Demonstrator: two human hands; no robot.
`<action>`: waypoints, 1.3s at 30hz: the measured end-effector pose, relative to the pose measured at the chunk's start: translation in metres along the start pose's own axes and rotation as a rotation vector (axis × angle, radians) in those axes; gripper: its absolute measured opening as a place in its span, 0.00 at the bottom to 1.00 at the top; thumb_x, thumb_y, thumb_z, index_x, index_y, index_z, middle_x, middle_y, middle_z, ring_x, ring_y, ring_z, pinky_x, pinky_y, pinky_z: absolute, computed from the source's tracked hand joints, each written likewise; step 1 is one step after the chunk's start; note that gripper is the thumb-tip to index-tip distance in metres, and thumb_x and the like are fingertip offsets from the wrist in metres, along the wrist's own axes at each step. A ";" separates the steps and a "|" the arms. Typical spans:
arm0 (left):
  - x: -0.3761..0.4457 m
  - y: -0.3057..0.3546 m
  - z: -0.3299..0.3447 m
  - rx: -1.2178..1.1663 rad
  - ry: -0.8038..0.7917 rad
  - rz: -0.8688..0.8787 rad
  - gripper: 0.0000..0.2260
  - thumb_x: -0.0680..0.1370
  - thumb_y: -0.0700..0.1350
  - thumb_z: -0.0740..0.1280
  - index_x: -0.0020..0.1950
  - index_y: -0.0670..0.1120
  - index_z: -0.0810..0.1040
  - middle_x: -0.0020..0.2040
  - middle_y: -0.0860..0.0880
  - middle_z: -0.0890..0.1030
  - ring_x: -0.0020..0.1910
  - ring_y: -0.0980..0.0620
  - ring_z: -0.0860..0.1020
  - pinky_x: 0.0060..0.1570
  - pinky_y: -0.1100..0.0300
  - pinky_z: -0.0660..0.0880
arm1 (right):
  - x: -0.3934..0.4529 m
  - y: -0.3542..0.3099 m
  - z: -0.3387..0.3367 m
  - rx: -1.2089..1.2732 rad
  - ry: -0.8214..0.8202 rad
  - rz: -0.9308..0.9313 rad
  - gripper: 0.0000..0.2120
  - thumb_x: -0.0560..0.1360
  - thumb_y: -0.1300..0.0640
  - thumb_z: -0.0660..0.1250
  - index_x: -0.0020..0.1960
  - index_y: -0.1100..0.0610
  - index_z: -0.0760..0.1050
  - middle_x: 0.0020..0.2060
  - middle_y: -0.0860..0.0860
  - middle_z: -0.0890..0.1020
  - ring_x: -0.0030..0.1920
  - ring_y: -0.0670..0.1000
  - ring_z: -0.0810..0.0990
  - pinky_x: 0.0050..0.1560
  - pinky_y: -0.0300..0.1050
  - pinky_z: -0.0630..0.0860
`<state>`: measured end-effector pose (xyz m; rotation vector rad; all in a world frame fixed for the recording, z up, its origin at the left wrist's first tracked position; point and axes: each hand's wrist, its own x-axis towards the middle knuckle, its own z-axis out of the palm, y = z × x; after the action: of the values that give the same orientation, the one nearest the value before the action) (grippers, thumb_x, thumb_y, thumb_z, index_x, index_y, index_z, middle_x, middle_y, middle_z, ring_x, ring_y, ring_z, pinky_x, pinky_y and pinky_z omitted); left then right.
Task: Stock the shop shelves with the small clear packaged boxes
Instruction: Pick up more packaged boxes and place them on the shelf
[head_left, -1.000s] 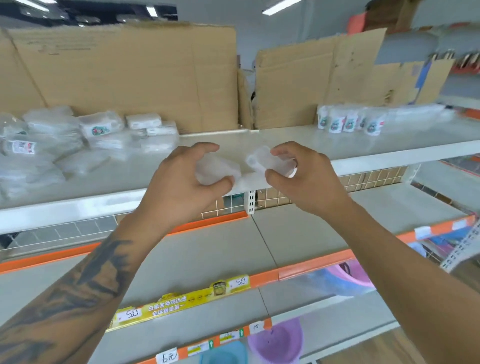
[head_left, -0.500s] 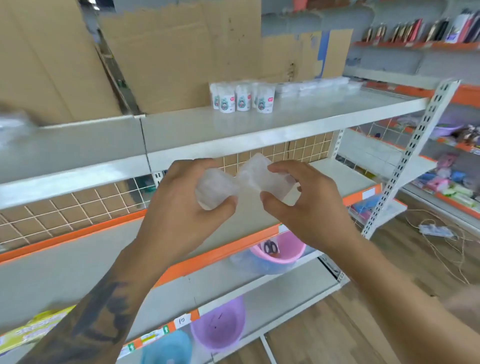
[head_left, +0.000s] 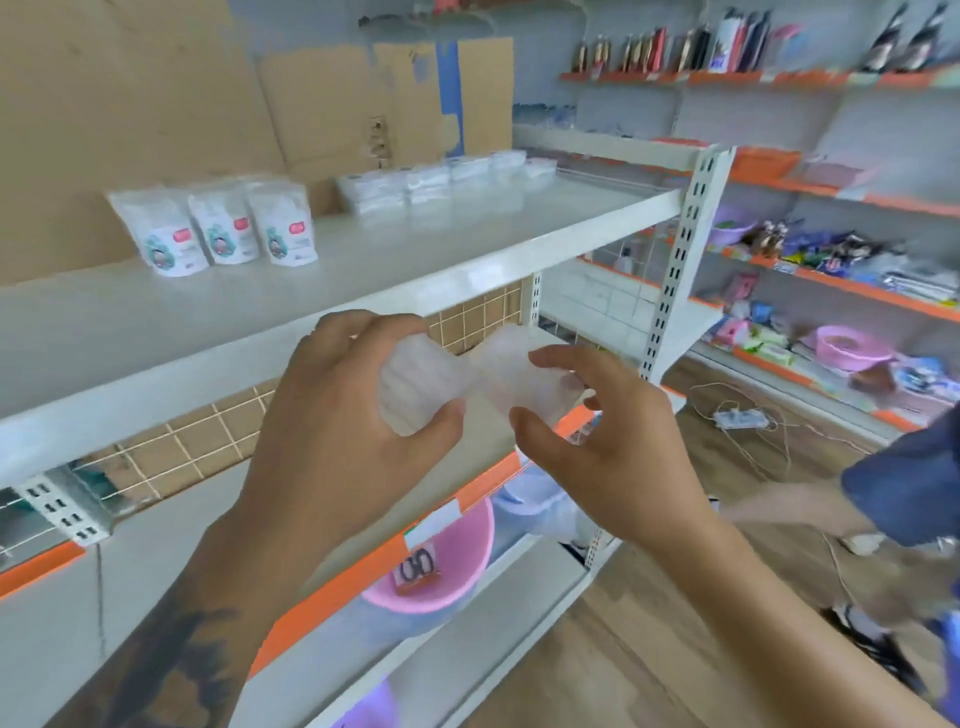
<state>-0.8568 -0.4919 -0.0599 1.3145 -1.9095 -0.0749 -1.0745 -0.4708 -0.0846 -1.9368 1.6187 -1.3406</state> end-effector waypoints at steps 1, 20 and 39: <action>0.017 0.005 0.012 -0.002 0.012 0.013 0.28 0.68 0.62 0.72 0.67 0.58 0.77 0.62 0.56 0.74 0.62 0.52 0.75 0.62 0.57 0.72 | 0.015 0.010 -0.007 -0.013 0.018 -0.002 0.20 0.71 0.48 0.75 0.62 0.45 0.79 0.52 0.38 0.81 0.53 0.37 0.77 0.50 0.27 0.69; 0.216 -0.004 0.098 0.092 0.140 -0.274 0.26 0.73 0.64 0.70 0.69 0.65 0.70 0.66 0.56 0.72 0.65 0.53 0.70 0.57 0.56 0.68 | 0.310 0.107 -0.018 -0.035 -0.056 -0.134 0.20 0.72 0.47 0.75 0.63 0.41 0.77 0.55 0.35 0.80 0.55 0.38 0.77 0.52 0.33 0.72; 0.333 0.013 0.144 0.347 -0.172 -0.685 0.34 0.75 0.66 0.69 0.77 0.58 0.63 0.73 0.49 0.72 0.70 0.49 0.72 0.57 0.58 0.69 | 0.517 0.108 -0.012 -0.130 -0.643 -0.404 0.20 0.72 0.52 0.75 0.62 0.46 0.77 0.56 0.44 0.75 0.56 0.49 0.77 0.49 0.43 0.72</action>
<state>-1.0043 -0.8086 0.0390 2.2178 -1.5644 -0.2129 -1.1821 -0.9596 0.0850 -2.5156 1.0571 -0.6027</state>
